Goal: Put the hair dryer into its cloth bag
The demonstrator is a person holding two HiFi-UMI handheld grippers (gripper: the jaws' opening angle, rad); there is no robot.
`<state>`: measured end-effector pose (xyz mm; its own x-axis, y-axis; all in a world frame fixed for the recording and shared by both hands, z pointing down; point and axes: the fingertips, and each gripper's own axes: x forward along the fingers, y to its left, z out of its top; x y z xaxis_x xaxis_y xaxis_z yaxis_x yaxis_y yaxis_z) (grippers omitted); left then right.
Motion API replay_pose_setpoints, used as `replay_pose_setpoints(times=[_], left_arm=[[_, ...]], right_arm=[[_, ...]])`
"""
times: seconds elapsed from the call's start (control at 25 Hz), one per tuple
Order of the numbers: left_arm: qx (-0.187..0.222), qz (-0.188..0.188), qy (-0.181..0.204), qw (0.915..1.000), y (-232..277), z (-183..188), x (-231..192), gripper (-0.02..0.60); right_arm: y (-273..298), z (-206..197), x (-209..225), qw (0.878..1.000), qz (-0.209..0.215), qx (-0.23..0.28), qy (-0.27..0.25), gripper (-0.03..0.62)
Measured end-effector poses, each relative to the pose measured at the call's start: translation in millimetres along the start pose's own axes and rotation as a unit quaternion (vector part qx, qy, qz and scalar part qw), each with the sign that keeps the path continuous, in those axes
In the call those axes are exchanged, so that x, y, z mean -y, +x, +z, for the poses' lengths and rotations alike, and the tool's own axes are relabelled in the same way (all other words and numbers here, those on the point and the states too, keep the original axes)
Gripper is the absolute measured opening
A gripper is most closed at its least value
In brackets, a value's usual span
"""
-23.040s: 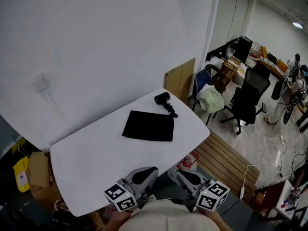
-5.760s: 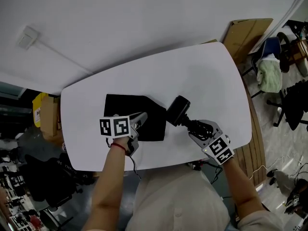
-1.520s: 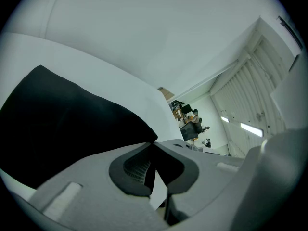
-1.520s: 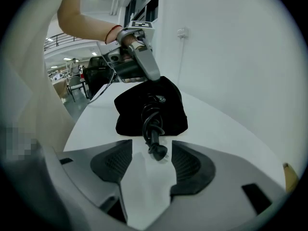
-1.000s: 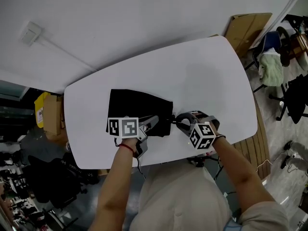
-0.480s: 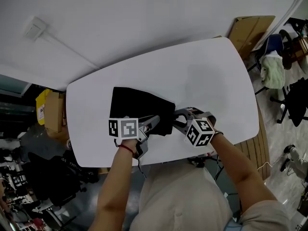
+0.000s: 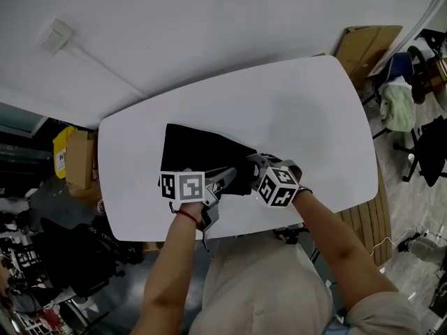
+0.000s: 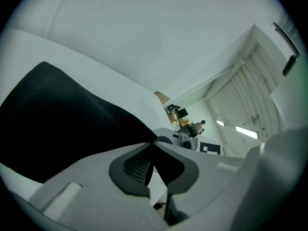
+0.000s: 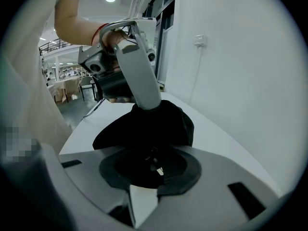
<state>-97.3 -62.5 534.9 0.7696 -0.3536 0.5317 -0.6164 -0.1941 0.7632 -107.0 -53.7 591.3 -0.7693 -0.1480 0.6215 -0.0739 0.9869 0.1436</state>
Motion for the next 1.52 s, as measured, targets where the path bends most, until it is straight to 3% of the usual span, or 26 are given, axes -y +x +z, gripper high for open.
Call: replay_pose_setpoints(times=[1.2, 1.4, 1.52], left_arm=[[-0.003, -0.003, -0.009, 0.9999, -2.9, -5.9, -8.0, 0.021], [-0.004, -0.001, -0.008, 1.0, -3.5, -5.8, -10.5, 0.021], [-0.004, 0.0, -0.008, 1.0, -3.5, -5.0, -11.0, 0.021]], right_arm=[[49.8, 21.9, 6.4, 1.0, 0.022, -0.005, 0.017, 0.103], [47.4, 25.2, 4.8, 0.998, 0.027, 0.011, 0.05, 0.104], [41.2, 25.0, 5.2, 0.998, 0.03, 0.016, 0.06, 0.148]])
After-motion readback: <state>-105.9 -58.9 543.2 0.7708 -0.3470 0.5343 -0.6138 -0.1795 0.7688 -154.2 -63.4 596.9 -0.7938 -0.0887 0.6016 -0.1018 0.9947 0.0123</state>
